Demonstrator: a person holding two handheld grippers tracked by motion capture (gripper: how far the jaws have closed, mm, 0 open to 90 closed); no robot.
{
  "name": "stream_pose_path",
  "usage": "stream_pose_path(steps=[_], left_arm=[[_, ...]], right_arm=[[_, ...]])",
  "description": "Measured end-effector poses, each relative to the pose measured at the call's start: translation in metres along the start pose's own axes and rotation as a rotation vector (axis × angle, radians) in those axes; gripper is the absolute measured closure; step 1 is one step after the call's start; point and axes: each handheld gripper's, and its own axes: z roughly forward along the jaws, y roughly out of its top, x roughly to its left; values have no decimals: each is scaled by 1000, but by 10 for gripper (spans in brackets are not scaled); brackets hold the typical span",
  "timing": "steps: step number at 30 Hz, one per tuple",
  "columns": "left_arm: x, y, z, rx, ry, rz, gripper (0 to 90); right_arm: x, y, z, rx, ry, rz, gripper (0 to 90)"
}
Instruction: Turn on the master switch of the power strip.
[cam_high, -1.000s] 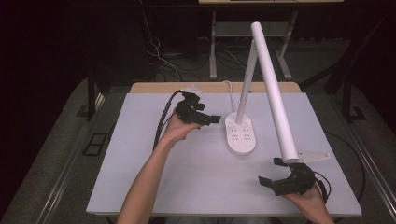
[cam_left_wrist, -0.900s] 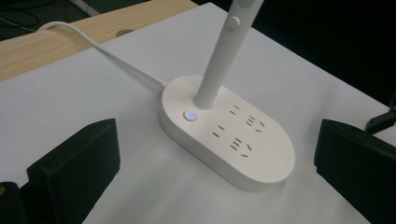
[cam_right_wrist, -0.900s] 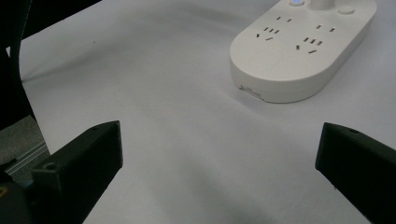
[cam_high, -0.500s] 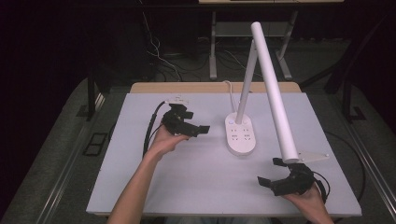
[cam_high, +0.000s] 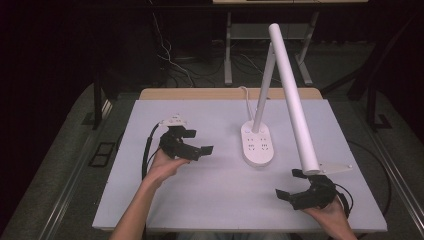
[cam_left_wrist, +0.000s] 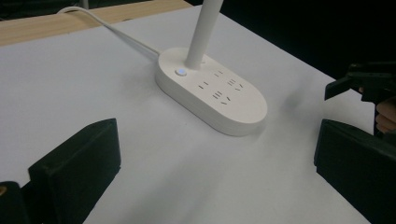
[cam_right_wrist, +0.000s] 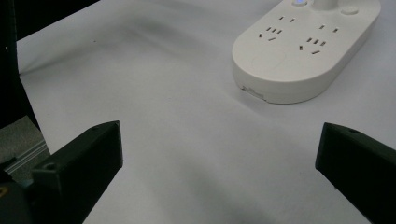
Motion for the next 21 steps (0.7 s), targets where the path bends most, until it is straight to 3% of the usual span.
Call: stream_pose_path(steps=[10, 21], left_arm=[[-14, -36, -16, -4, 10, 1, 0], [-23, -77, -45, -10, 54, -18, 2]], right_arm=[[0, 0, 0, -1, 1, 3, 2], [1, -1, -3, -9, 0, 15, 2]])
